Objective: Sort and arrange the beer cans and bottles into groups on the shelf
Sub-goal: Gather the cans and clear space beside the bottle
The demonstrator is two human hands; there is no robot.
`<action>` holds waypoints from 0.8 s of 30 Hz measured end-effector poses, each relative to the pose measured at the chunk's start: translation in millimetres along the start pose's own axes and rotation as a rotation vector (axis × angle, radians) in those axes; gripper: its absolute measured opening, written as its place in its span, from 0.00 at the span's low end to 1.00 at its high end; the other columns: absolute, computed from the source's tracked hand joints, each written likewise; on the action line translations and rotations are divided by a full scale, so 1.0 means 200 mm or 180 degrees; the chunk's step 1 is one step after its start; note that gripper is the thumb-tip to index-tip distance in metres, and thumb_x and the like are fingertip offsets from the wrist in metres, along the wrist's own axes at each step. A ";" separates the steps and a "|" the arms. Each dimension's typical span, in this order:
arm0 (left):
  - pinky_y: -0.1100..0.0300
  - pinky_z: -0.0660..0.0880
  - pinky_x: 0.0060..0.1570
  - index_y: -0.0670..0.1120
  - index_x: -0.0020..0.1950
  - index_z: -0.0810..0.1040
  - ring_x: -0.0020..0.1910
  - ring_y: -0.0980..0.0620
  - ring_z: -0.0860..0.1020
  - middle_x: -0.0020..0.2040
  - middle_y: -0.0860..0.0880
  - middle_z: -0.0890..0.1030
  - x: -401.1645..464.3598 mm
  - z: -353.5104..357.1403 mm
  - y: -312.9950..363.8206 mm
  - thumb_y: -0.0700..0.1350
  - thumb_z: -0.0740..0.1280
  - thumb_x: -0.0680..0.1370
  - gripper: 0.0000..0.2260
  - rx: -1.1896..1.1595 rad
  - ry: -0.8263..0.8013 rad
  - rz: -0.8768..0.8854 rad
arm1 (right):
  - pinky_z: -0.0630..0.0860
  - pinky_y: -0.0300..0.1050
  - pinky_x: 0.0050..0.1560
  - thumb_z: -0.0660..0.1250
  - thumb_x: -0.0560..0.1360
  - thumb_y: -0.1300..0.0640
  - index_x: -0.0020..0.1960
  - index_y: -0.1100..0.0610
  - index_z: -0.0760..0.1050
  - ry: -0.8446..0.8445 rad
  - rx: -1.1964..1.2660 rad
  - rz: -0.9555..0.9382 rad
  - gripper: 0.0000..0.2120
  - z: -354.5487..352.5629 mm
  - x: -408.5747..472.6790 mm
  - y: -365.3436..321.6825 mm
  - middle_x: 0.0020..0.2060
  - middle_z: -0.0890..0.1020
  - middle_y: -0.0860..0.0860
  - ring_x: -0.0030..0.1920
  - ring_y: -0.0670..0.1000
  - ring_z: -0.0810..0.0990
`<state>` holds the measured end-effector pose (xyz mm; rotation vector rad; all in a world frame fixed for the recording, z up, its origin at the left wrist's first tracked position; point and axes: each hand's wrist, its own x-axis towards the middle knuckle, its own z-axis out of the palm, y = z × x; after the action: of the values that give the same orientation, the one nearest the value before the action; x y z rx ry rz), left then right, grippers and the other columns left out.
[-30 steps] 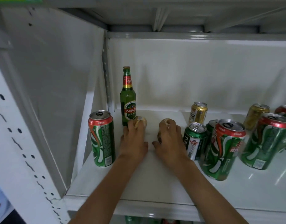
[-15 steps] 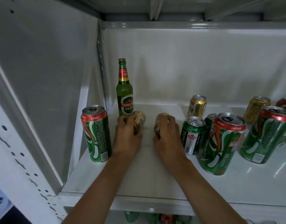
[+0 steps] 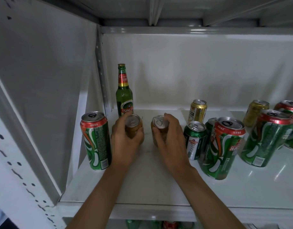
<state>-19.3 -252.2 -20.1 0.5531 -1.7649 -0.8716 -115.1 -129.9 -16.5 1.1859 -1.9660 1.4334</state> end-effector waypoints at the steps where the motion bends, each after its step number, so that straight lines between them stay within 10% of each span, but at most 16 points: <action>1: 0.58 0.74 0.66 0.57 0.72 0.73 0.66 0.54 0.76 0.67 0.55 0.78 0.00 -0.01 0.00 0.42 0.76 0.75 0.28 -0.0049 0.0011 -0.0010 | 0.74 0.44 0.63 0.67 0.81 0.51 0.70 0.51 0.65 0.0004 0.0028 -0.0007 0.21 0.00 0.00 0.00 0.64 0.76 0.52 0.62 0.49 0.74; 24: 0.77 0.62 0.66 0.46 0.68 0.77 0.68 0.52 0.72 0.70 0.44 0.74 0.03 -0.01 -0.02 0.39 0.71 0.80 0.17 0.0108 -0.0389 0.0501 | 0.71 0.53 0.72 0.66 0.82 0.54 0.72 0.54 0.67 -0.0169 -0.0135 0.0002 0.20 0.04 0.00 0.09 0.72 0.71 0.56 0.72 0.53 0.71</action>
<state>-19.9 -258.9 -19.9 0.3833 -1.9092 -0.7806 -128.6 -135.6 -28.3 1.2165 -2.0224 1.3668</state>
